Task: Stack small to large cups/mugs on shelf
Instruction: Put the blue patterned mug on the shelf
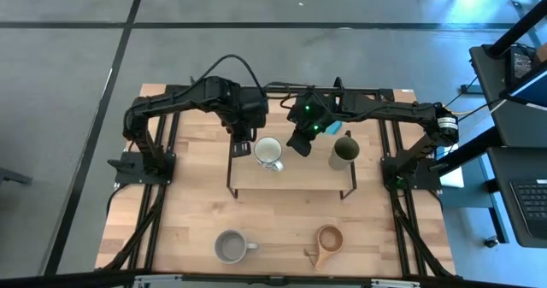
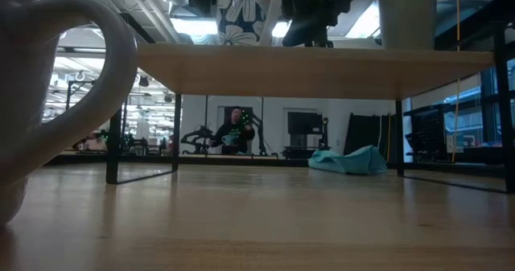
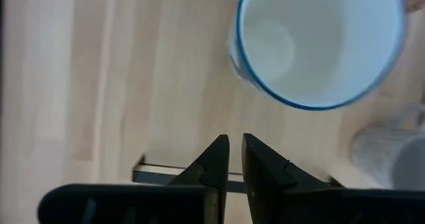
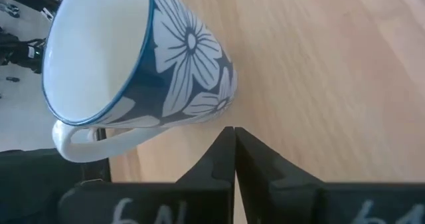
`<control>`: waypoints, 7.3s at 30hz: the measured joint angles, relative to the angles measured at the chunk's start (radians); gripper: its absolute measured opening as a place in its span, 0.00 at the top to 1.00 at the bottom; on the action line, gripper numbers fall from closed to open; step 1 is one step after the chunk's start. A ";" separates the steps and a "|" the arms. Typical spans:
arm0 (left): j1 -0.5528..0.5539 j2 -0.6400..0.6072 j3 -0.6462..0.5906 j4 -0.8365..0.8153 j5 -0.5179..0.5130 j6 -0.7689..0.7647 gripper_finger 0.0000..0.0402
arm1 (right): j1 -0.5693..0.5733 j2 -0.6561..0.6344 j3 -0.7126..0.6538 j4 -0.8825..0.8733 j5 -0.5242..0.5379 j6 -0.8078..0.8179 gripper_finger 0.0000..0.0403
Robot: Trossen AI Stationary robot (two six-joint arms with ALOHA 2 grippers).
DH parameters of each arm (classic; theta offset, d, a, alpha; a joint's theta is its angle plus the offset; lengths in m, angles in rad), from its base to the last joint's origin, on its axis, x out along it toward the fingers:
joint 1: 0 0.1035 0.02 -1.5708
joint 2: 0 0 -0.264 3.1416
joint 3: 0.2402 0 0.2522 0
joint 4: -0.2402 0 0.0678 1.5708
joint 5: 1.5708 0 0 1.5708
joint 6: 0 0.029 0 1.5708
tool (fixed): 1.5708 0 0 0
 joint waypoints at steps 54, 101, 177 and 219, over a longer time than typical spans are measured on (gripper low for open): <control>-0.062 -0.372 -0.875 1.071 -0.043 -0.357 0.91 | -0.073 -0.074 0.002 -0.070 0.034 -0.054 0.97; -0.050 -0.208 -0.874 1.285 0.259 -0.323 0.91 | -0.100 -0.313 0.015 -0.230 0.350 -0.026 0.97; 0.044 -0.139 -0.874 1.556 0.516 -0.275 0.91 | -0.091 -0.312 0.015 -0.228 0.315 0.054 0.97; 0.178 -0.190 -0.659 1.030 0.365 -0.091 0.91 | -0.091 -0.292 0.017 -0.266 -0.152 -0.211 0.97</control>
